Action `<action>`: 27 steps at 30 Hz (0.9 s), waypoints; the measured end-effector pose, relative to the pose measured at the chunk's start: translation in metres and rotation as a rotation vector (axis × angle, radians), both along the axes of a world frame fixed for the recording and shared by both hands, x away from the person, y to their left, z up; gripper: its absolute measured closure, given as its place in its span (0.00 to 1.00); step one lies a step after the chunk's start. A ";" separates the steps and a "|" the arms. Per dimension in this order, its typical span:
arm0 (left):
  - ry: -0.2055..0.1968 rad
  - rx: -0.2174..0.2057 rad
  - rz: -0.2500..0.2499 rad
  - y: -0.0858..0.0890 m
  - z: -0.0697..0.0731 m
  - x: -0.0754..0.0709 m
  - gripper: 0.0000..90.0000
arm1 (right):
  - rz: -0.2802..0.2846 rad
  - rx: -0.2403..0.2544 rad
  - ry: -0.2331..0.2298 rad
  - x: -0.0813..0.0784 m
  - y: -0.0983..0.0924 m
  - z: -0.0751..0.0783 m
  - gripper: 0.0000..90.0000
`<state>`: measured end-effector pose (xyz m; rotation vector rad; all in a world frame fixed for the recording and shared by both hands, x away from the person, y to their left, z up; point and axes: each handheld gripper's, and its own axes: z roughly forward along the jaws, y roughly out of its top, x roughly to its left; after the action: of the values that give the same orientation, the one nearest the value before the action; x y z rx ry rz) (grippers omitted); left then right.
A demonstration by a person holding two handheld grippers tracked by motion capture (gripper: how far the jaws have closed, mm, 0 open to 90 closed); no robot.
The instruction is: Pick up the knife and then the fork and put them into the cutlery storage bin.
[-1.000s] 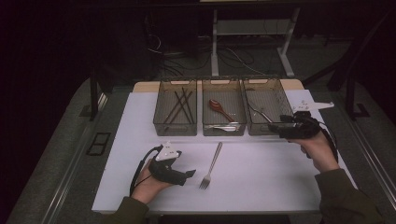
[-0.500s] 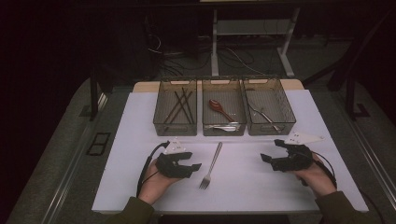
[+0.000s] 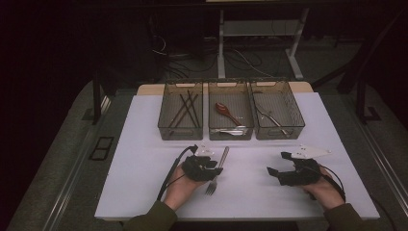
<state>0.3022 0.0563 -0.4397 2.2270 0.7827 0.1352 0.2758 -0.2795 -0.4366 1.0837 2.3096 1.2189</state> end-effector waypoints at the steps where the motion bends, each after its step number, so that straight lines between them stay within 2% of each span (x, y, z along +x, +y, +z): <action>1: 0.001 0.005 -0.003 -0.001 -0.001 0.001 0.73 | 0.000 0.000 -0.002 0.000 -0.001 0.000 0.21; 3: 0.011 0.007 -0.001 -0.003 -0.003 0.001 0.75 | -0.002 0.000 -0.001 0.001 -0.001 0.000 0.21; 5: 0.002 0.027 -0.012 -0.005 -0.006 0.001 0.76 | -0.001 0.001 -0.001 0.001 -0.001 0.000 0.21; 13: -0.019 0.054 -0.007 -0.008 -0.006 -0.003 0.82 | -0.002 0.008 0.001 0.001 -0.001 0.000 0.21; 16: -0.014 0.051 -0.008 -0.007 -0.006 -0.004 0.83 | -0.002 0.009 0.002 0.001 -0.001 0.000 0.21; 18: -0.020 0.055 -0.032 -0.007 -0.006 -0.005 0.84 | -0.004 0.012 0.001 0.001 -0.001 0.000 0.21; 27: -0.001 0.037 -0.086 -0.012 -0.006 -0.012 0.92 | -0.010 0.014 0.003 0.001 -0.002 0.000 0.21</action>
<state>0.2905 0.0444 -0.4459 2.2913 0.6878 0.1100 0.2769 -0.2813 -0.4364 1.1017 2.2985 1.2325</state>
